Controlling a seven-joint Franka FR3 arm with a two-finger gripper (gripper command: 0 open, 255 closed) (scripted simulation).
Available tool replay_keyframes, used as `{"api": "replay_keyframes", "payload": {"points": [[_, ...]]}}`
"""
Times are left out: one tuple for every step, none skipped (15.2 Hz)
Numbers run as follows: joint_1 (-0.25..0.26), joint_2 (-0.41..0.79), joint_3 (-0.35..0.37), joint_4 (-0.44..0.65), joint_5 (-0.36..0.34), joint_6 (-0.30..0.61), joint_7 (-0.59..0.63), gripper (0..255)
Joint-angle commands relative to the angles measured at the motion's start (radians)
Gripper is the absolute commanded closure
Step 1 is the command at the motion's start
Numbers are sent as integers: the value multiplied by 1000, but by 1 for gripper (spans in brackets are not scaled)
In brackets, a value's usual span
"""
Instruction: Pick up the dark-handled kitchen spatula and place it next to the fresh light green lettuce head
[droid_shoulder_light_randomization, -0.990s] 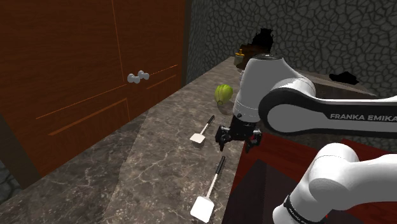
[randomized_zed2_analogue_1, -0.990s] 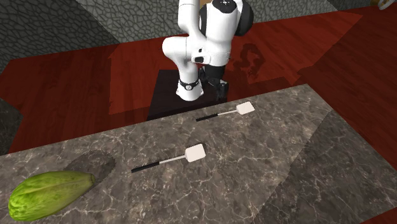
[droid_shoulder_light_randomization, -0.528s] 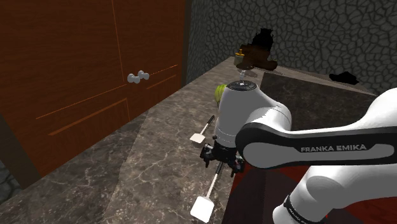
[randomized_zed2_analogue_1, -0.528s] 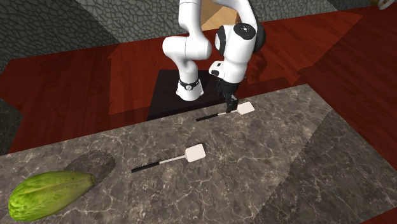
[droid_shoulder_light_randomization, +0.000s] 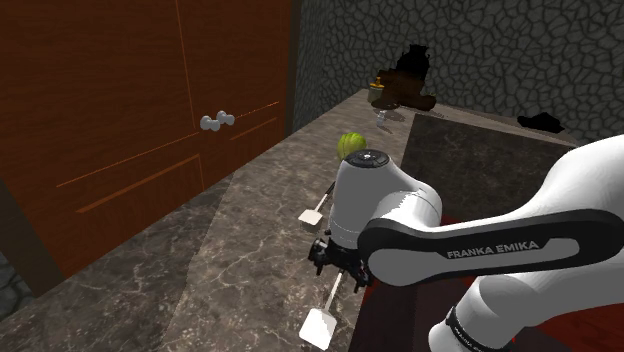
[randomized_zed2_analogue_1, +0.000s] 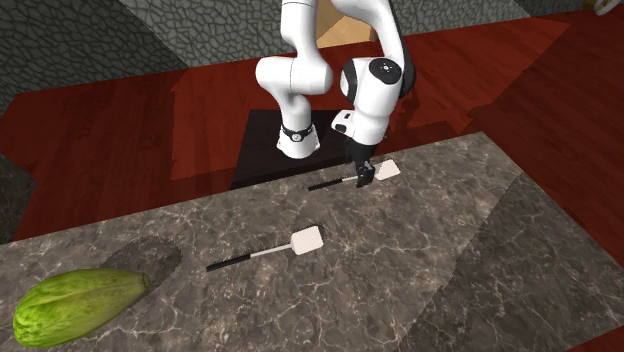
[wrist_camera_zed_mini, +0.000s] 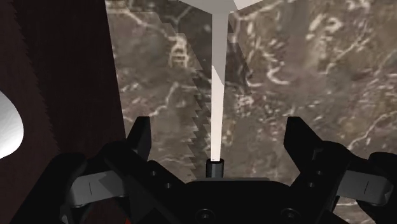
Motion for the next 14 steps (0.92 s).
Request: {"api": "replay_keyframes", "payload": {"points": [[-3, 13, 11, -9, 4, 23, 1, 0], [-3, 13, 11, -8, 4, 23, 1, 0], [-3, 13, 11, -8, 4, 23, 1, 0], [-3, 14, 11, -8, 4, 23, 1, 0], [-3, 14, 11, -8, 4, 23, 1, 0], [-3, 14, 11, -8, 4, 23, 1, 0], [-3, 14, 11, -8, 4, 23, 1, 0], [-3, 14, 11, -8, 4, 23, 1, 0], [-3, 14, 11, -8, 4, 23, 1, 255], [-3, 14, 11, -8, 4, 23, 1, 255], [-3, 14, 11, -8, 4, 23, 1, 255], [-3, 14, 11, -8, 4, 23, 1, 255], [-3, 14, 11, -8, 4, 23, 1, 255], [-3, 14, 11, -8, 4, 23, 1, 255]]}}
